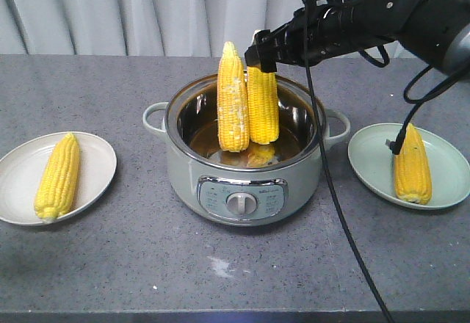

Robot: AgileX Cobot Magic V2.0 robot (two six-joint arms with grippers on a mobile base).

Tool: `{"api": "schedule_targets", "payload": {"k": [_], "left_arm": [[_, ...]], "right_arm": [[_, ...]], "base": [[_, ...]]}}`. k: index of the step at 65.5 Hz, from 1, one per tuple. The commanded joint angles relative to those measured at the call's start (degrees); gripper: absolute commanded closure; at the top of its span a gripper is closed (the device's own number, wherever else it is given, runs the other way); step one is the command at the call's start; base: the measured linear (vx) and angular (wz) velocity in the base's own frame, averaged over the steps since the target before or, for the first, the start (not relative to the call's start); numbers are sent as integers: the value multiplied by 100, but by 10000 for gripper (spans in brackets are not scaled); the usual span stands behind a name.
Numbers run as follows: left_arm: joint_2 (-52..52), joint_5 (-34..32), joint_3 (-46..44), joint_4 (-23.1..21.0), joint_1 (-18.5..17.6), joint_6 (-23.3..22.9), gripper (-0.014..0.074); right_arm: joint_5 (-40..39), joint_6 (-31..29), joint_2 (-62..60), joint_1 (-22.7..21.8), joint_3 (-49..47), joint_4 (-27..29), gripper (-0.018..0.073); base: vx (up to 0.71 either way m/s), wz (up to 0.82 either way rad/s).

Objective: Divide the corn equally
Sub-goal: 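Reach the right gripper into the pot and grasp another corn cob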

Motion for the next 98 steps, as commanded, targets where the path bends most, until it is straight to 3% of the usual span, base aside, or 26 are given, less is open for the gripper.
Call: {"api": "schedule_targets", "payload": {"k": [1, 36, 48, 71, 98], "left_arm": [[-48, -319, -130, -16, 1, -48, 10], [-48, -312, -130, -16, 1, -48, 10], [-48, -312, -130, -16, 1, -48, 10], [-48, -312, -130, -16, 1, -48, 10], [-48, -313, -130, -16, 1, -48, 10]], "right_arm": [[-587, 49, -195, 17, -222, 65, -34], [-747, 65, 104, 17, -216, 399, -1], [-747, 61, 118, 17, -216, 533, 102], [-609, 61, 118, 17, -216, 540, 432], [-253, 66, -572, 12, -216, 370, 443]], "base": [[0, 0], [0, 0], [0, 0], [0, 0], [0, 0]]}}
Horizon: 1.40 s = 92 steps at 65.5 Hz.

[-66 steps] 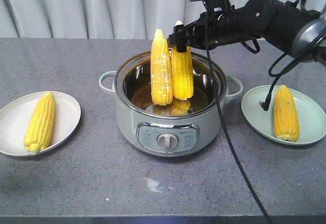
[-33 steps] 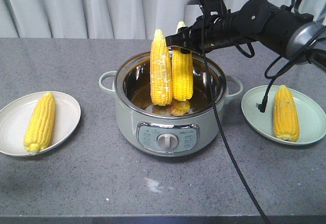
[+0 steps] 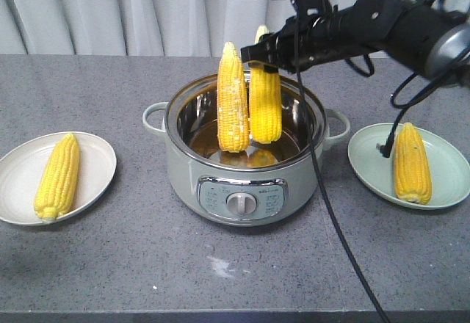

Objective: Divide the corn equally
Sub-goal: 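Reach the right gripper into the pot and grasp another corn cob, then lift the gripped corn cob up out of the pot with the right gripper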

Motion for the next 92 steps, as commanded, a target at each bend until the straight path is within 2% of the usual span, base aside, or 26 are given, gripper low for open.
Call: {"api": "schedule_targets", "payload": {"k": [1, 9, 24, 30, 35, 53, 60, 64, 79, 83, 92], "left_arm": [[-48, -345, -130, -16, 1, -48, 10], [-48, -345, -130, -16, 1, -48, 10], [-48, -345, -130, -16, 1, -48, 10], [-48, -345, -130, -16, 1, -48, 10], [-48, -345, -130, -16, 1, -48, 10], [-48, -356, -130, -63, -13, -48, 10], [-48, -378, -130, -201, -13, 46, 10], [-36, -396, -130, -368, -13, 185, 10], [51, -558, -266, -1209, -13, 764, 10], [203, -536, -403, -1496, -17, 966, 10], [699, -363, -860, -2447, -17, 1600, 10]], "right_arm": [[-126, -22, -739, -28, -187, -42, 443], [291, 111, -1269, -33, -187, -478, 440], [1052, 843, -2362, -33, -183, -1687, 433], [1290, 947, -2695, -126, -178, -1885, 428], [1459, 947, -2985, -390, -65, -1852, 426], [1754, 935, -4082, -1958, 1267, -1630, 424], [1694, 898, -4477, -2306, 1724, -1630, 424], [1708, 894, -4675, -2430, 1891, -1636, 424], [1684, 870, -4907, -2425, 2047, -1671, 424], [1679, 870, -4907, -2425, 2047, -1671, 424], [1652, 857, -4900, -2425, 2047, -1671, 424]], "base": [[0, 0], [0, 0], [0, 0], [0, 0], [0, 0], [0, 0], [0, 0], [0, 0], [0, 0], [0, 0], [0, 0]]}}
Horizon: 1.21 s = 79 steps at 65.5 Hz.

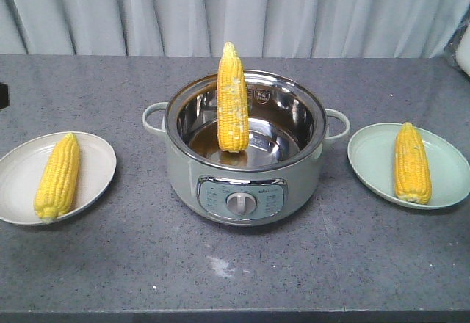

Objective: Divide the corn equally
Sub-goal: 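Reach the left gripper into the pot and grasp the last corn cob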

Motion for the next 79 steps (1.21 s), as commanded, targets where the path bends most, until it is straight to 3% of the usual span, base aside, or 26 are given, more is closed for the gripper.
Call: {"api": "schedule_targets", "payload": {"k": [1, 11, 27, 33, 37, 53, 65, 79], "left_arm": [[314, -249, -469, -794, -17, 475, 10], [1001, -213, -1040, -1417, -343, 1003, 10], [2221, -319, -2054, -1212, -1349, 950, 10], [2740, -409, -2489, -897, -1718, 726, 10], [3222, -409, -2902, -486, -2054, 395, 10], [4394, -335, -4032, 911, -2792, -960, 10], [5052, -127, -4559, 1505, -3157, -1495, 10], [5541, 77, -4714, 2166, -3217, -2245, 10]], "right_arm": [[-456, -49, -83, -29, -131, 48, 424], [-488, -49, -83, -29, -131, 48, 424], [-488, -49, -83, -29, -131, 48, 424], [-488, -49, -83, -29, -131, 48, 424], [-494, -49, -83, -29, -131, 48, 424], [-494, -49, -83, -29, -131, 48, 424], [-531, -49, -83, -29, -131, 48, 424], [-531, -49, -83, -29, -131, 48, 424]], "base": [[0, 0], [0, 0], [0, 0], [0, 0], [0, 0], [0, 0], [0, 0], [0, 0]]}}
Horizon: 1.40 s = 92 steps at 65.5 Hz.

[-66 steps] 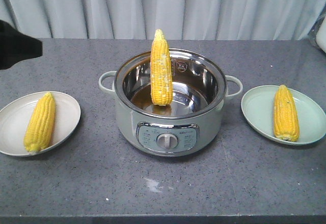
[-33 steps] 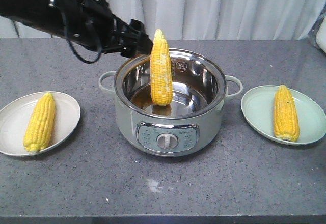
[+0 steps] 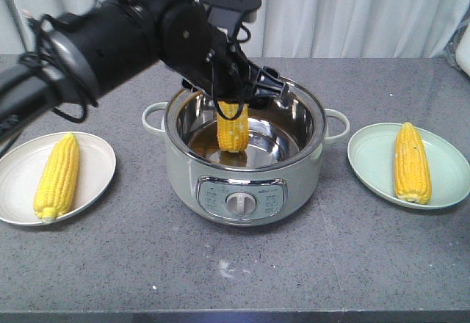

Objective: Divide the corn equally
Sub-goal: 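Reach the left gripper into the pot and grasp the last corn cob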

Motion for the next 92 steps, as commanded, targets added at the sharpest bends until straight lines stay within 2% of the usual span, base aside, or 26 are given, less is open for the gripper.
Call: {"api": "schedule_targets", "payload": {"k": [1, 7, 13, 55, 66, 84, 92], "left_arm": [[-147, -175, -196, 455, -15, -463, 10], [-29, -120, -196, 759, -15, -775, 10], [45, -124, -196, 834, -15, -867, 10], [363, -398, -196, 826, -15, -1142, 28], [359, -476, -196, 818, -15, -1142, 135], [352, -476, -196, 821, -15, -1137, 432], [241, -476, -196, 827, -15, -1130, 511]], "right_arm": [[-441, -42, -83, -29, -131, 46, 424], [-441, -42, -83, -29, -131, 46, 424], [-441, -42, -83, -29, -131, 46, 424], [-454, -42, -83, -29, -131, 46, 424], [-454, -42, -83, -29, -131, 46, 424], [-454, -42, -83, -29, -131, 46, 424], [-454, -42, -83, -29, -131, 46, 424]], "base": [[0, 0], [0, 0], [0, 0], [0, 0], [0, 0], [0, 0], [0, 0]]}}
